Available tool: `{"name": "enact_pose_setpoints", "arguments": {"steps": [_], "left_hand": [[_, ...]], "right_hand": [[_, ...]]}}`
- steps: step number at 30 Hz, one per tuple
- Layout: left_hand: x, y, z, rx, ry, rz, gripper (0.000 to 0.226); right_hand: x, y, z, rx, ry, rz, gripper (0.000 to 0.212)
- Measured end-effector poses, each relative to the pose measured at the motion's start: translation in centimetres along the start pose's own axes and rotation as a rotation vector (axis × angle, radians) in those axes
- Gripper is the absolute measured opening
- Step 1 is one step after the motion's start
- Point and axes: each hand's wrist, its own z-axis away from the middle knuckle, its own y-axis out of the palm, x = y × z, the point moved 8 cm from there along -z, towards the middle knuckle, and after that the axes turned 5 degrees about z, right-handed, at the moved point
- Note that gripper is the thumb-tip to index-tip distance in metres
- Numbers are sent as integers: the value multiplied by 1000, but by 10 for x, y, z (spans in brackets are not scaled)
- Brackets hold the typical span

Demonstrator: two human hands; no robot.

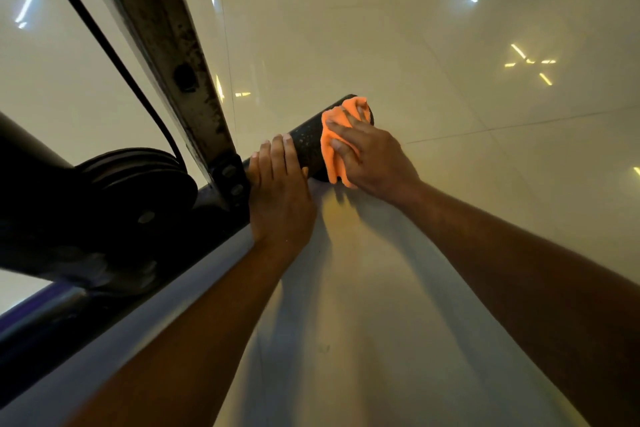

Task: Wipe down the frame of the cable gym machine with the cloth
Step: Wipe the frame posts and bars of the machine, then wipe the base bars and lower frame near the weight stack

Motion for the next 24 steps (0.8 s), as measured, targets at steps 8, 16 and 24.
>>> {"name": "enact_pose_setpoints", "arguments": {"steps": [8,16,24], "left_hand": [[-12,-31,48,157,111,229,64],[-24,-166,159,545,7,317,56],[-85,-401,113,616,44,329,57]], "right_hand": [[21,-28,87,108,73,-103,42],[106,-122,207,251,195,-171,39],[210,-352,193,203,176,-152,39]]}}
